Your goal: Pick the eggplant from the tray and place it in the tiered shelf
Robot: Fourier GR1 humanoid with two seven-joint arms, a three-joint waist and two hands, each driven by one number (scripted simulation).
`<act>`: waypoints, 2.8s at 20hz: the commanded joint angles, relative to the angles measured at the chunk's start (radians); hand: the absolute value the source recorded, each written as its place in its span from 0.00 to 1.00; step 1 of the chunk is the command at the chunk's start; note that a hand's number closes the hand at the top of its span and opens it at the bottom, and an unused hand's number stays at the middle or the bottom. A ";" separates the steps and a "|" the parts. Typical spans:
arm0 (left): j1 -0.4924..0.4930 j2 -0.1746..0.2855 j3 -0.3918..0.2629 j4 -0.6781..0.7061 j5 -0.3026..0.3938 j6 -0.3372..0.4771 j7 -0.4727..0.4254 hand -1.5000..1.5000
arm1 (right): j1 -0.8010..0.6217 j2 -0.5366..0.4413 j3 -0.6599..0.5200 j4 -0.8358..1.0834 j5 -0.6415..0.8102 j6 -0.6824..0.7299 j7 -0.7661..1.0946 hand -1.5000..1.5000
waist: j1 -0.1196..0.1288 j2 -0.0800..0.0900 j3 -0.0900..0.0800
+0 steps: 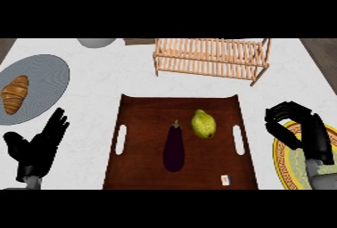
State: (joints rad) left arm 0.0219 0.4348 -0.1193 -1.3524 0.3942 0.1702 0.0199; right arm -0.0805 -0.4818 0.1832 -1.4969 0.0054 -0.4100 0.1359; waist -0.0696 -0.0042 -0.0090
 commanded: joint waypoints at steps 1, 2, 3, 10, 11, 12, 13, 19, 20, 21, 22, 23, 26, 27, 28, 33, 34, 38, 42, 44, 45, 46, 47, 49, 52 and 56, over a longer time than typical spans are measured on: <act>0.004 -0.036 -0.039 0.023 0.018 0.013 0.113 0.50 | 0.127 0.007 0.034 -0.082 0.112 -0.160 0.208 0.00 | -0.001 -0.006 0.003; -0.019 -0.015 -0.025 0.013 0.031 0.009 0.155 0.50 | 0.165 0.008 0.054 -0.149 0.136 -0.181 0.248 0.00 | 0.011 -0.006 0.005; 0.013 -0.049 -0.061 0.005 -0.003 0.040 0.144 0.50 | 0.173 -0.017 0.064 -0.244 0.156 -0.176 0.302 0.00 | 0.027 -0.006 0.005; -0.092 -0.031 -0.027 0.056 0.008 0.007 0.194 0.50 | 0.207 -0.103 0.218 -0.621 0.241 -0.018 0.624 0.00 | 0.048 0.001 0.005; -0.076 -0.062 -0.064 0.046 -0.012 0.008 0.175 0.50 | 0.170 -0.086 0.259 -0.625 0.268 -0.003 0.679 0.00 | 0.059 0.002 0.005; -0.082 -0.085 -0.067 0.048 -0.031 0.048 0.163 0.50 | 0.170 -0.106 0.272 -0.702 0.288 0.016 0.765 0.00 | 0.054 0.000 0.004; -0.075 -0.053 -0.049 0.054 -0.019 0.019 0.182 0.50 | 0.141 -0.106 0.275 -0.702 0.278 0.049 0.801 0.00 | 0.064 0.002 0.005; -0.101 -0.055 -0.054 0.038 -0.018 0.005 0.219 0.50 | -0.089 -0.063 0.355 -0.709 0.343 0.187 1.165 0.00 | 0.090 0.006 0.004; -0.082 -0.064 -0.051 0.060 -0.019 -0.013 0.165 0.50 | -0.122 -0.051 0.334 -0.718 0.304 0.210 1.235 0.00 | 0.095 0.008 0.001; -0.087 -0.097 -0.079 0.050 -0.033 0.010 0.175 0.50 | -0.148 -0.026 0.357 -0.661 0.364 0.199 1.249 0.00 | 0.095 0.007 0.002; -0.076 -0.063 -0.053 0.042 -0.019 -0.015 0.177 0.50 | -0.169 -0.011 0.343 -0.664 0.375 0.205 1.292 0.00 | 0.092 0.004 0.003; -0.092 -0.086 -0.073 0.042 -0.034 0.006 0.186 0.50 | -0.192 0.008 0.378 -0.625 0.410 0.218 1.303 0.00 | 0.095 0.005 0.002; -0.094 -0.047 -0.036 0.033 -0.008 -0.016 0.214 0.50 | -0.264 0.082 0.372 -0.541 0.448 0.233 1.349 0.00 | 0.098 0.004 0.002; -0.067 -0.059 -0.058 0.000 -0.020 -0.008 0.210 0.50 | -0.281 0.092 0.353 -0.491 0.453 0.242 1.349 0.00 | 0.106 0.003 0.003; -0.088 -0.074 -0.061 0.045 -0.033 -0.007 0.185 0.50 | -0.285 0.098 0.386 -0.435 0.486 0.253 1.347 0.00 | 0.099 0.008 0.002; -0.082 -0.081 -0.061 0.033 -0.038 0.006 0.197 0.50 | -0.335 0.250 0.413 -0.275 0.546 0.276 1.351 0.00 | 0.098 0.005 0.003; -0.091 -0.082 -0.049 0.052 -0.029 -0.003 0.188 0.50 | -0.347 0.259 0.391 -0.260 0.527 0.315 1.351 0.00 | 0.088 0.005 0.002; -0.096 -0.045 -0.022 0.016 -0.013 -0.017 0.228 0.50 | -0.420 0.311 0.348 -0.125 0.509 0.378 1.351 0.00 | 0.094 0.004 0.005; -0.085 -0.087 -0.042 0.054 -0.040 0.010 0.203 0.50 | -0.417 0.374 0.351 -0.066 0.552 0.418 1.351 0.00 | 0.066 0.001 0.004; -0.088 -0.089 -0.037 0.034 -0.029 0.013 0.222 0.50 | -0.421 0.423 0.352 -0.014 0.587 0.423 1.351 0.00 | 0.067 -0.001 0.004; -0.102 -0.065 -0.033 -0.005 -0.029 0.015 0.262 0.50 | -0.437 0.449 0.335 0.033 0.617 0.408 1.351 0.00 | 0.073 -0.002 0.005; -0.079 -0.076 -0.042 0.005 -0.053 0.033 0.234 0.50 | -0.414 0.460 0.334 0.026 0.636 0.405 1.351 0.00 | 0.067 -0.002 0.006; -0.067 -0.075 -0.048 -0.032 -0.050 0.031 0.242 0.50 | -0.408 0.477 0.365 0.054 0.662 0.375 1.351 0.00 | 0.078 -0.003 0.006; -0.086 -0.067 -0.033 0.021 -0.047 0.007 0.229 0.50 | -0.442 0.478 0.337 0.075 0.668 0.420 1.351 0.00 | 0.069 0.000 0.005; -0.049 -0.078 -0.042 -0.014 -0.044 0.013 0.243 0.50 | -0.406 0.480 0.332 0.061 0.697 0.427 1.351 0.00 | 0.066 -0.004 0.007; -0.045 -0.092 -0.037 0.025 -0.052 -0.011 0.183 0.50 | -0.433 0.480 0.352 0.105 0.691 0.397 1.351 0.00 | 0.073 -0.001 0.006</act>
State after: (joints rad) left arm -0.0553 0.3672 -0.1347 -1.3610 0.3461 0.1687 0.2023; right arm -0.4855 -0.0231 0.5183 -1.4103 0.6844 -0.0203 1.2460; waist 0.0020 -0.0102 0.0035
